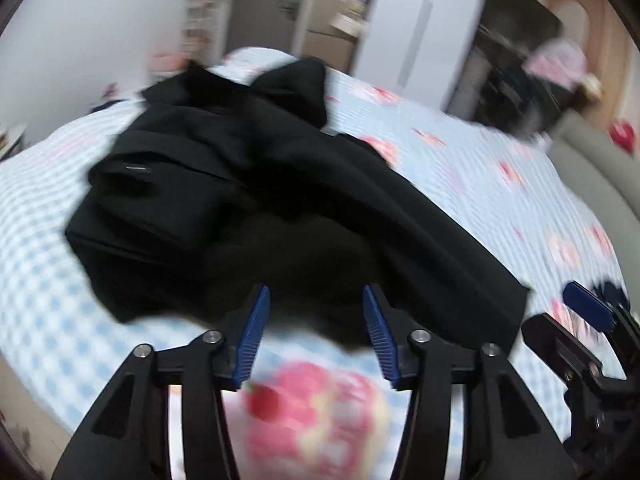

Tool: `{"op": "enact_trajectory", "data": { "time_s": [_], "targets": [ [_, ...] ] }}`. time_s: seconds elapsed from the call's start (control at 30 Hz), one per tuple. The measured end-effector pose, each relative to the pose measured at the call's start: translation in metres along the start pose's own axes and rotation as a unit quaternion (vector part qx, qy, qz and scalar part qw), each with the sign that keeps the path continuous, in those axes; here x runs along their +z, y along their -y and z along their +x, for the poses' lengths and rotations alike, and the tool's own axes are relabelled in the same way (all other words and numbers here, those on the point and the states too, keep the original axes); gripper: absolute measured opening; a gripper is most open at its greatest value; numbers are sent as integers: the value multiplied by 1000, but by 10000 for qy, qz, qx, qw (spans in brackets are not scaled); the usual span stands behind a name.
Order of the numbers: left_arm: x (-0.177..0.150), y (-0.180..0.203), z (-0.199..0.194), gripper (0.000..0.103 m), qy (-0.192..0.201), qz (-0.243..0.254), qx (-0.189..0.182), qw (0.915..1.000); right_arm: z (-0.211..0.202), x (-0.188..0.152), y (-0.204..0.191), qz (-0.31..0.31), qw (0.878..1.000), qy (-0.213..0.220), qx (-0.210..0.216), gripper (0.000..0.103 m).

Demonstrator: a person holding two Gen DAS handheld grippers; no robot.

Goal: Fold clothes

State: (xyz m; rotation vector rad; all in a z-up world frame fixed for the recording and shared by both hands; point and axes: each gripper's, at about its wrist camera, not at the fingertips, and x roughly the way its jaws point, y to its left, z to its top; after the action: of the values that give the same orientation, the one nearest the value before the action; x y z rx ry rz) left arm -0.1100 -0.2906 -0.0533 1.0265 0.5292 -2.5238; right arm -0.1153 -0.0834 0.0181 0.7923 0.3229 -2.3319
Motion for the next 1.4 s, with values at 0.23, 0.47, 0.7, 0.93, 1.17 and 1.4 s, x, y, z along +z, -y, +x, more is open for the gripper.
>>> {"op": "enact_trajectory", "data": {
  "time_s": [0.23,0.47,0.7,0.93,1.17,1.4],
  "targets": [
    [11,-86,61,51,-841,-860,361,9921,98,14,-24,-378,9967,-699,-183,19],
    [-5,-56,40,49,-417,-826,-485,9945,102,11,-1,-40,9961,-636,-603,4],
    [20,-8,54,55,-470,-876,-1793,9788,70,21,21,58,9943,-208,-1047,1],
    [48,41,109,80,-901,-1362,-2691,9492,47,4,33,16,9936,-98,-1123,0],
    [19,101,120,4,-527,-262,-1718,9834,39,-28,41,273,9949,-257,-941,0],
    [5,135,62,3,151,1130,-1194,9863,11,-51,59,579,9939,-248,-905,1]
  ]
}}
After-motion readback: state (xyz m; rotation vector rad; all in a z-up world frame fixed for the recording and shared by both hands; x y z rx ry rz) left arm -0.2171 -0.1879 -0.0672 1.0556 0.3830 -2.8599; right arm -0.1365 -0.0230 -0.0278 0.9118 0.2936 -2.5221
